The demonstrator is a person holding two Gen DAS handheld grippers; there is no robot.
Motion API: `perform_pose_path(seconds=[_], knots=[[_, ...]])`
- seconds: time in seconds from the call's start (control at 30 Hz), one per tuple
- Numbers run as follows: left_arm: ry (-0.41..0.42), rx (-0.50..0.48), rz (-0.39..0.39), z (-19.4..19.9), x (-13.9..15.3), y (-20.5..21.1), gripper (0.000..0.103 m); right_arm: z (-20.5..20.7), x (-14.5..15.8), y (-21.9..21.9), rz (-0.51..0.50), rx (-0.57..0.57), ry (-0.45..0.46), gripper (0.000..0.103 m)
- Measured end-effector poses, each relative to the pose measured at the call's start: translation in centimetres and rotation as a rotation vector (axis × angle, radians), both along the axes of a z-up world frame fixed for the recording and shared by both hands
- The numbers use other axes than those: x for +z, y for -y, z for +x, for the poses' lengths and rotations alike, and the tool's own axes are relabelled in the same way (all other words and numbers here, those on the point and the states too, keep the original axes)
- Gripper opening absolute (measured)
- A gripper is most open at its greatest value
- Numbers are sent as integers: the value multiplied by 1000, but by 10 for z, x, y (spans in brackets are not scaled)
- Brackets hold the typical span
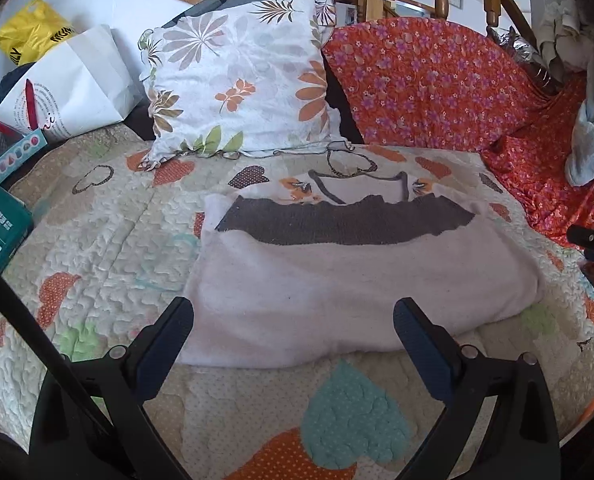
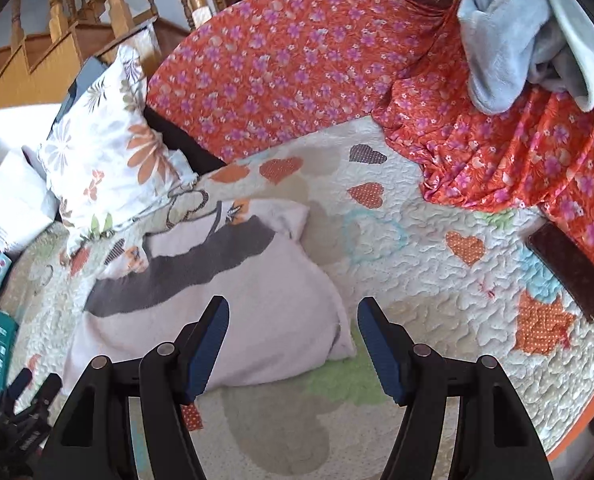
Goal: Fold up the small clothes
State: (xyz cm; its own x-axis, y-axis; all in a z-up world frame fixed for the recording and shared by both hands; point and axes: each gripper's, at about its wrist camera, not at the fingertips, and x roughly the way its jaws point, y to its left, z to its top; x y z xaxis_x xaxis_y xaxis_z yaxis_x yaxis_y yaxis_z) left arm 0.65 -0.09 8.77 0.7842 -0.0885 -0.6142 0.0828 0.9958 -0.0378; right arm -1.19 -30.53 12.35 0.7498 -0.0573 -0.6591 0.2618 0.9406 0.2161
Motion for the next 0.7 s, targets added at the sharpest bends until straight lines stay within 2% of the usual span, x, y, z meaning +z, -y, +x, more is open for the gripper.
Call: perform_pose_path(seconds=[0.07, 0.2, 0.27, 0.5, 0.7], knots=[[-11, 14, 13, 5, -2, 1, 100, 5, -4, -5, -27, -2, -13, 72], [-56, 17, -71, 11, -3, -3, 100, 11, -11, -10, 24, 15, -31, 72], [-69, 16, -91, 12, -3, -5, 100, 12, -13, -15, 15, 24, -33, 72], [-95, 51, -100, 13, -7, -13, 100, 12, -12, -27, -25, 41, -23, 74], [-122, 56, -120, 16, -11, -13, 100, 19, -23, -23, -44, 11, -64, 75]])
